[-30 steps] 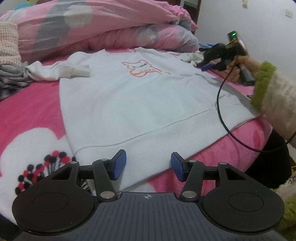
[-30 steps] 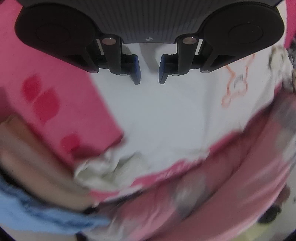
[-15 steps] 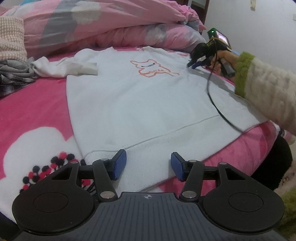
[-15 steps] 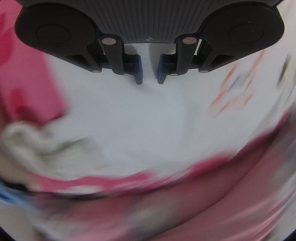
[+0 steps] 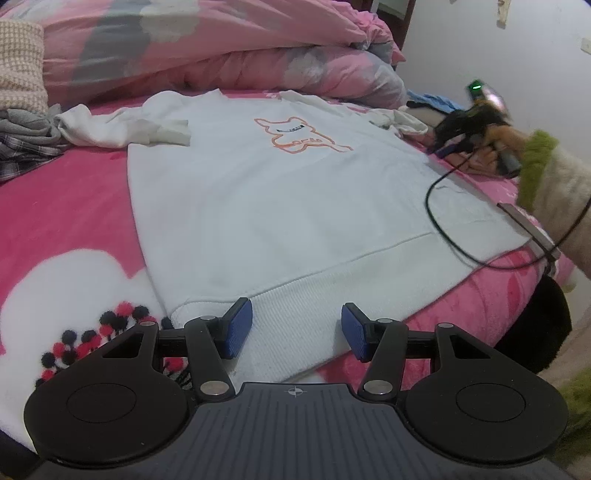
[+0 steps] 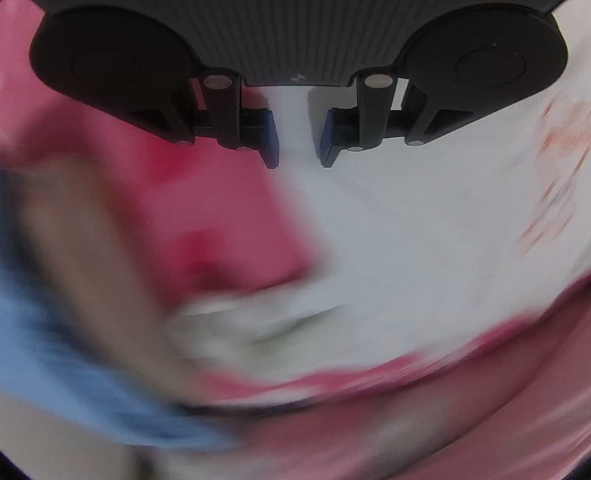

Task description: Fold clothes

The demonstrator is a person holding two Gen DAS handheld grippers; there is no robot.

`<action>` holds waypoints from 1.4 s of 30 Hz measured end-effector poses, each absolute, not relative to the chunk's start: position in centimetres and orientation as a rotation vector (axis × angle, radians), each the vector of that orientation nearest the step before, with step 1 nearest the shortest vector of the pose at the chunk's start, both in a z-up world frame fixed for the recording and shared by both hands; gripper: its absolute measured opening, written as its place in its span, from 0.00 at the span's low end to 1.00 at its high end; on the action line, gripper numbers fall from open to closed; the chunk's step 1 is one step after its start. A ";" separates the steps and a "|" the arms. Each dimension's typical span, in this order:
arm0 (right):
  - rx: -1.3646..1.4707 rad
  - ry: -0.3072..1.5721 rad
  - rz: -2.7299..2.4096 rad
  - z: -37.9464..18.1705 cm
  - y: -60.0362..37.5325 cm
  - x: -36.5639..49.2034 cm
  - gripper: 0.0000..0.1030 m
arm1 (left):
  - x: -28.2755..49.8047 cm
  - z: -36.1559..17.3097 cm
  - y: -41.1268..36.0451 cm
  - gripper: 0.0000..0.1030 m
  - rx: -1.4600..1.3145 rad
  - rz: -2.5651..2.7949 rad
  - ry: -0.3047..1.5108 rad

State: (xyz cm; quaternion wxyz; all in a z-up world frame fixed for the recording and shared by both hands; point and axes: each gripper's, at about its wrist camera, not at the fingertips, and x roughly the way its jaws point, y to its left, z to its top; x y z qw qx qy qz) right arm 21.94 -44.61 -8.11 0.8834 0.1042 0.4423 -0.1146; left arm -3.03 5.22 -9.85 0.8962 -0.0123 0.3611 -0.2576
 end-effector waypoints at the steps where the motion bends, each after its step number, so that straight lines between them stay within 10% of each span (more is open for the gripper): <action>1: 0.235 0.902 -0.243 -7.2 -45.0 20.8 0.27 | -2.9 -9.8 5.3 0.52 -0.033 -0.536 0.752; 42: 0.170 0.613 -0.051 -7.7 -39.8 -11.2 0.30 | -2.4 -9.5 5.7 0.53 -0.082 -0.503 0.794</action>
